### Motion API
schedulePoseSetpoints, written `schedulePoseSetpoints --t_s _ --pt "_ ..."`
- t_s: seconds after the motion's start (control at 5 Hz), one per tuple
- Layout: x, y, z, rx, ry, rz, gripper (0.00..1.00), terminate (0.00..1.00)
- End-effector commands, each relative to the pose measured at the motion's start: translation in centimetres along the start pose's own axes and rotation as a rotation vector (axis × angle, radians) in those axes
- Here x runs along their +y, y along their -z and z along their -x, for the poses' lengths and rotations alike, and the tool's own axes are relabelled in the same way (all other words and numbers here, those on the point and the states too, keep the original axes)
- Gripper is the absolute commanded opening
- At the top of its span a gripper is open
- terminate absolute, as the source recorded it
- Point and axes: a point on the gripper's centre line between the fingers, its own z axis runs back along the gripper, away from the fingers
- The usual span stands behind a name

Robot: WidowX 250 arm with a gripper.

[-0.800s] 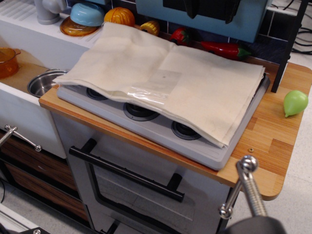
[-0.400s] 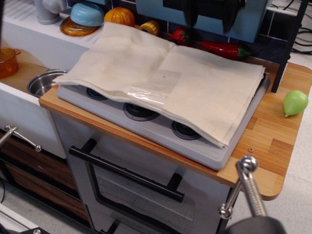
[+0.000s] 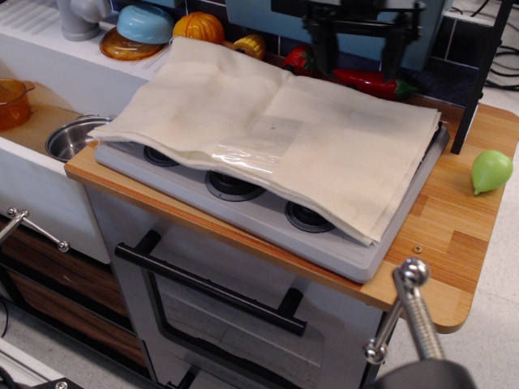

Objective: Fold cloth in half

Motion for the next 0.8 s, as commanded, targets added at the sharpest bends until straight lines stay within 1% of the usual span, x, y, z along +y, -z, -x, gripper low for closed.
schedulePoseSetpoints --t_s 0.0,0.2,0.4,0.6 --pt "-3.4 -1.3 -0.4 -0.072 -0.014 0.011 1.0 0.0" --pt "-4.4 -0.8 0.9 -0.07 0.022 -0.004 1.0 0.0" --pt "-4.5 0.0 1.3 -0.054 0.021 -0.037 1.0 0.0" --pt "-3.8 1.6 1.6 -0.018 0.018 -0.062 1.0 0.0"
